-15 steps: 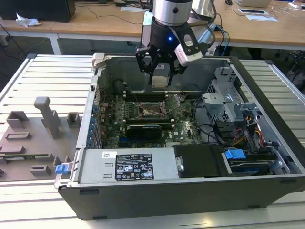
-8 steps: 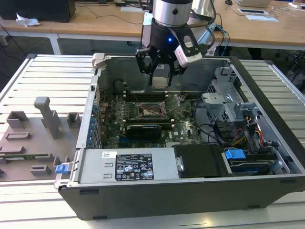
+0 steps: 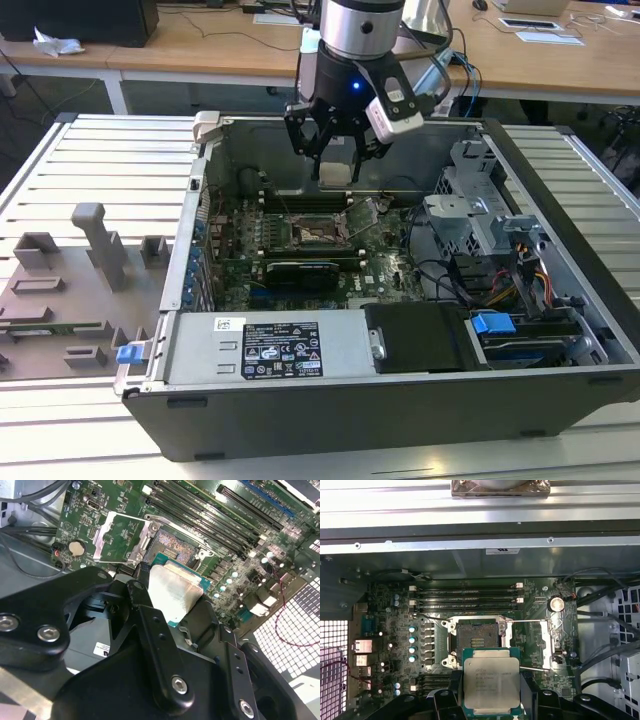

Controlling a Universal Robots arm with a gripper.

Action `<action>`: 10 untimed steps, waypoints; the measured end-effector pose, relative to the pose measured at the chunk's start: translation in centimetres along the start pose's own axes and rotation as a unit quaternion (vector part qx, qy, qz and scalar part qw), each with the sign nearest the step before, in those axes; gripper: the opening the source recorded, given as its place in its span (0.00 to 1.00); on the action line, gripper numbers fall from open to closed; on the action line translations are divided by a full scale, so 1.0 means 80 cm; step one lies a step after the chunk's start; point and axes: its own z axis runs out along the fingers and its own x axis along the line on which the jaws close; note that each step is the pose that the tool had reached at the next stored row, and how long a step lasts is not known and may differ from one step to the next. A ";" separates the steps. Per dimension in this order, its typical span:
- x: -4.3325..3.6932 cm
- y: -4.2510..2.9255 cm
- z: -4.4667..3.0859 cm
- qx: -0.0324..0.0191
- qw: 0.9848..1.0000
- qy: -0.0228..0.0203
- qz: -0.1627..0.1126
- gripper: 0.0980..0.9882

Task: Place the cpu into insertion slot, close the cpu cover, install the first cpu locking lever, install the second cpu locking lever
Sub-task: 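Place the cpu into insertion slot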

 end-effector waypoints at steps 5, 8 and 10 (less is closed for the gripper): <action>0.000 -0.0004 0.0043 0.000 1.000 0.000 0.000 0.50; 0.000 -0.0010 0.0109 0.000 1.000 0.000 0.000 0.50; 0.000 -0.0013 0.0151 0.000 1.000 0.000 0.000 0.50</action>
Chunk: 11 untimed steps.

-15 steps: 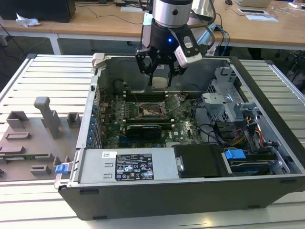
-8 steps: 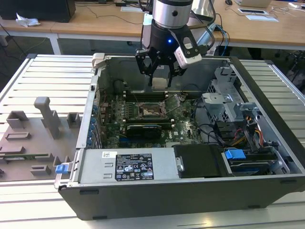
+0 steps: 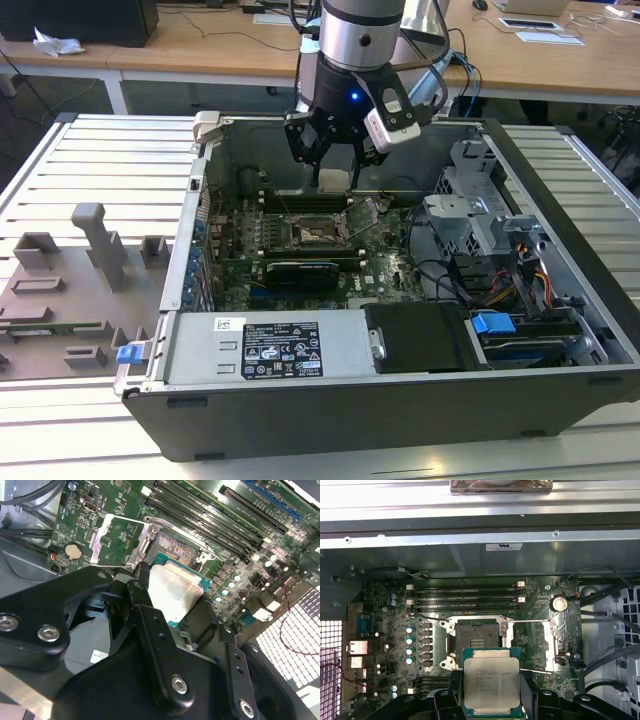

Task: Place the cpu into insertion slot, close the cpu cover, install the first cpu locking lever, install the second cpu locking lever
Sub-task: 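Place the cpu into insertion slot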

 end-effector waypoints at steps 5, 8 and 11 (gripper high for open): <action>0.000 0.0045 0.0112 0.022 1.000 -0.001 0.000 0.50; 0.000 0.0098 0.0171 0.026 1.000 -0.001 0.000 0.50; 0.000 0.0111 0.0290 0.026 1.000 -0.001 0.000 0.50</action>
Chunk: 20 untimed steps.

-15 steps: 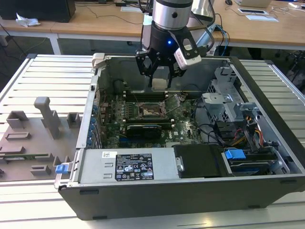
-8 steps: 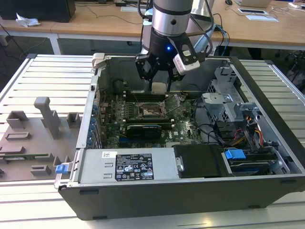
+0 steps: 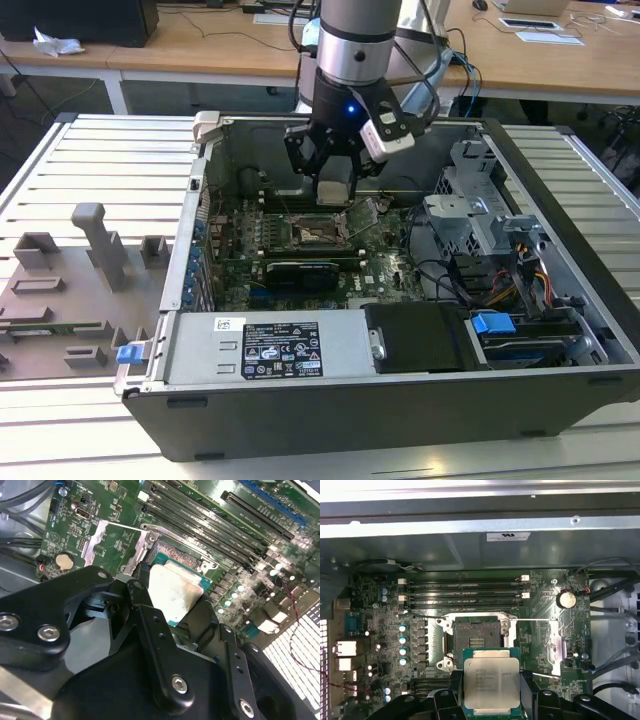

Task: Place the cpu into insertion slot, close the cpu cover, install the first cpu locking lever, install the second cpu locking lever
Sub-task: 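Place the cpu into insertion slot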

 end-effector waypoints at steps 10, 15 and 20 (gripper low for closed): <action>0.010 0.0169 0.0333 0.001 1.000 0.000 0.000 0.50; 0.010 0.0185 0.0412 0.001 1.000 0.000 0.000 0.50; 0.010 0.0185 0.0413 0.001 1.000 0.000 0.000 0.50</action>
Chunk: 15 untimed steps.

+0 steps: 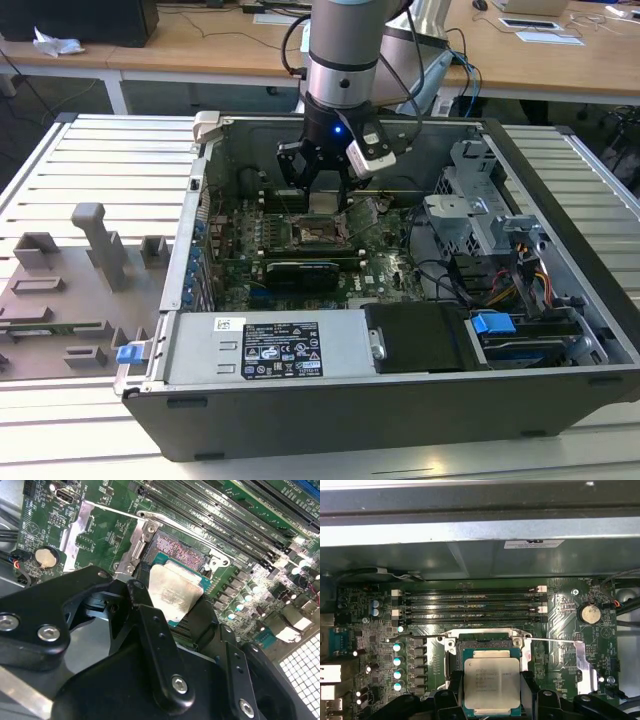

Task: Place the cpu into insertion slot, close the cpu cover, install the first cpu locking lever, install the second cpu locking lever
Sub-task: 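Place the cpu into insertion slot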

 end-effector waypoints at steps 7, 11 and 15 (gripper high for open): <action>0.000 0.0000 0.0003 -0.001 0.999 -0.001 0.038 0.50; 0.000 0.0000 0.0004 -0.001 0.998 -0.002 0.067 0.50; 0.000 0.0000 0.0006 -0.002 0.994 -0.004 0.108 0.50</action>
